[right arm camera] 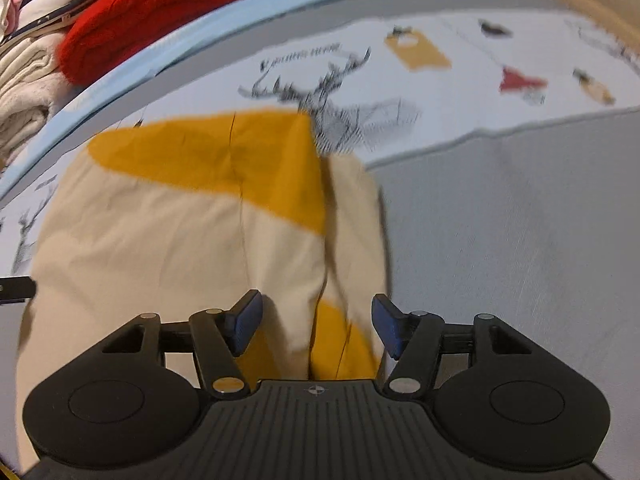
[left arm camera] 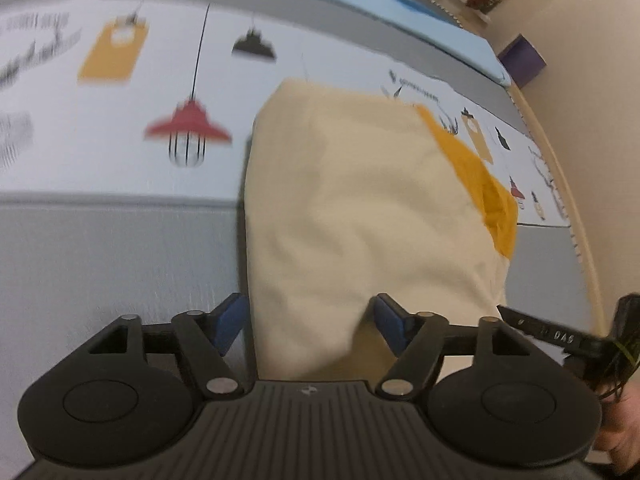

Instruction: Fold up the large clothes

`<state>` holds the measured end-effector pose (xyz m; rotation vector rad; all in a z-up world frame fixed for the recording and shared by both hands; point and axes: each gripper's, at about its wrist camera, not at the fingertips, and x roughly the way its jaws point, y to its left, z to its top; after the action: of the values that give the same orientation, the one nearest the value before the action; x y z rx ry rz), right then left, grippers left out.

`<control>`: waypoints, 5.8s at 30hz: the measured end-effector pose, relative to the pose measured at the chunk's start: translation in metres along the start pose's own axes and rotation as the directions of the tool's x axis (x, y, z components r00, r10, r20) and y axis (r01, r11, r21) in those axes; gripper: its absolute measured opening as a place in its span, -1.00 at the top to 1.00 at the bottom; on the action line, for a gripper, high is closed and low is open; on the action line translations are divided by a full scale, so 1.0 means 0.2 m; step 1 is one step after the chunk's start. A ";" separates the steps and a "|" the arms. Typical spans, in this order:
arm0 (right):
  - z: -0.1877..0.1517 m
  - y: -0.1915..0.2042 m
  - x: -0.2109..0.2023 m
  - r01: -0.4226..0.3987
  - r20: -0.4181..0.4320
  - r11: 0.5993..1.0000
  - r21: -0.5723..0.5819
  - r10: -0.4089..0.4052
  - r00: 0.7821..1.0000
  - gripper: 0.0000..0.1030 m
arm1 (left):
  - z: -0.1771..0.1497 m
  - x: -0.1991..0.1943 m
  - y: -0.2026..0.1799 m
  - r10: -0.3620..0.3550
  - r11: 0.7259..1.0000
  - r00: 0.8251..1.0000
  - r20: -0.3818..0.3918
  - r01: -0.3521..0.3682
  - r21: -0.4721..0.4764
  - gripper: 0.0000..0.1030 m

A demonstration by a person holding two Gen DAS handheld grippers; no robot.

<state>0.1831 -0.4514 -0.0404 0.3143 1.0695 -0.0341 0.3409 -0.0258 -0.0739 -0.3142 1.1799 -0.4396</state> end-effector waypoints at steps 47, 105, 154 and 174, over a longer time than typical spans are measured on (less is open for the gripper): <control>0.03 0.56 0.05 -0.132 -0.006 0.917 -0.377 0.140 0.990 0.23 | -0.15 -0.34 0.07 0.159 0.934 0.980 0.118 -0.188 0.305 -0.39; -0.93 0.69 -0.85 0.241 0.498 0.933 -0.267 -0.081 0.863 -0.98 | -1.28 -0.94 -0.48 0.347 0.902 0.743 0.573 -0.431 0.013 -0.99; -0.94 0.71 -0.82 0.241 0.483 0.925 -0.294 -0.073 0.873 -0.98 | -1.28 -0.91 -0.50 0.312 0.906 0.756 0.575 -0.419 0.060 -0.99; -0.95 0.69 -0.82 0.237 0.478 0.924 -0.299 -0.070 0.876 -0.98 | -1.28 -0.90 -0.51 0.309 0.906 0.759 0.574 -0.418 0.065 -0.99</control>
<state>-0.0348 -0.2888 0.0503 -0.1080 0.6050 -0.0590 0.0285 -0.0291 0.0293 -0.0259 0.5939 -0.0932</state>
